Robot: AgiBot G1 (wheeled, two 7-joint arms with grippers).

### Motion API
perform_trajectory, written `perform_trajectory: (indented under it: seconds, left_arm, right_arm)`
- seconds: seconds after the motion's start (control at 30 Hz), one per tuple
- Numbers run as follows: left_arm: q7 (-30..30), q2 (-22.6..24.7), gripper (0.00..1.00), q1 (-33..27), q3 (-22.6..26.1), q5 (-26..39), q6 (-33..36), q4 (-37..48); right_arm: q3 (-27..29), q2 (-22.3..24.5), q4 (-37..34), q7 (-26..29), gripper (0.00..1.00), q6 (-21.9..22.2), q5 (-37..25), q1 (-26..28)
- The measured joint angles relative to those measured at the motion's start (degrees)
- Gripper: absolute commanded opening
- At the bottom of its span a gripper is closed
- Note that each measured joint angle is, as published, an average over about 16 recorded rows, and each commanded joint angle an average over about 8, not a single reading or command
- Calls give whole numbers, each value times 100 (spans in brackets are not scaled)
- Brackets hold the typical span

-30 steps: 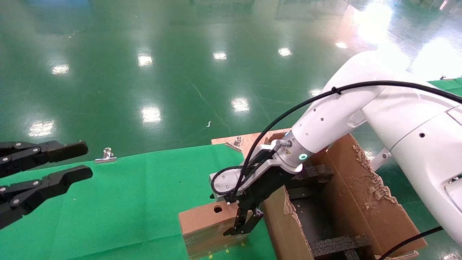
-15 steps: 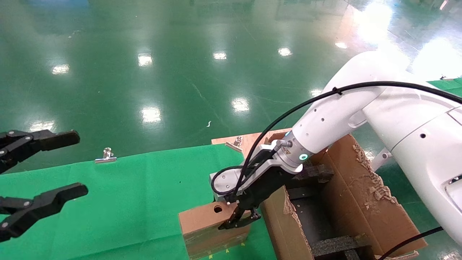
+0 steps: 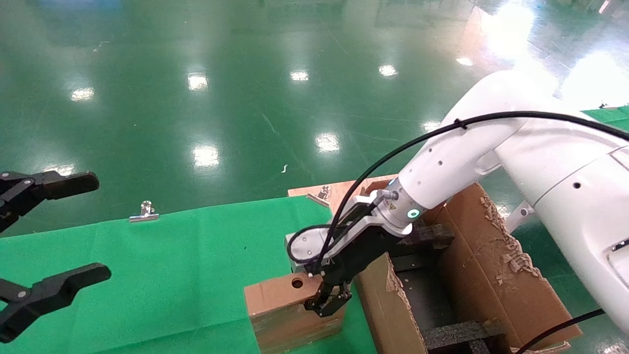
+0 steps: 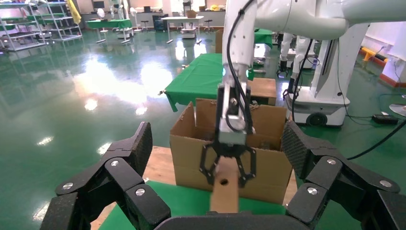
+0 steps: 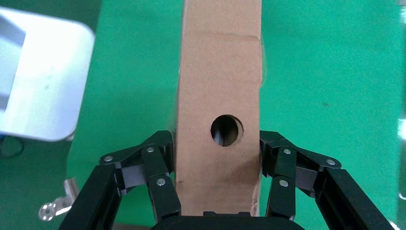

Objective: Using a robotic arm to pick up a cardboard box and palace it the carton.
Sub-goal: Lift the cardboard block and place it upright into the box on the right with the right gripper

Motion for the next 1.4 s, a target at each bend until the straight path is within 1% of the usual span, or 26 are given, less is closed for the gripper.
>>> perform_trajectory:
  seconds: [0.17,0.33,0.53,0.67,0.83,1.07,1.4]
  left_arm:
    - [0,0,100,0,0,0,0,0]
    - [0,0,100,0,0,0,0,0]
    - [0,0,100,0,0,0,0,0]
    - [0,0,100,0,0,0,0,0]
    - [0,0,100,0,0,0,0,0]
    - [0,0,100,0,0,0,0,0]
    - [0,0,100,0,0,0,0,0]
  right_arm:
    - [35,140,-113,46,0,-12,233,434]
    - [-1,320,-261,44,0,-49,469,1067]
    - [-185,528,-471,-21,0,-72,720,1779]
    - [-371,675,-615,-90,0,-75,863,2107]
    - [-616,931,-781,-149,0,-69,1024,2363]
    - [-976,1518,-828,-95,0,-56,1070,2627]
    - [-1518,2712,-377,331,0,-18,834,2910]
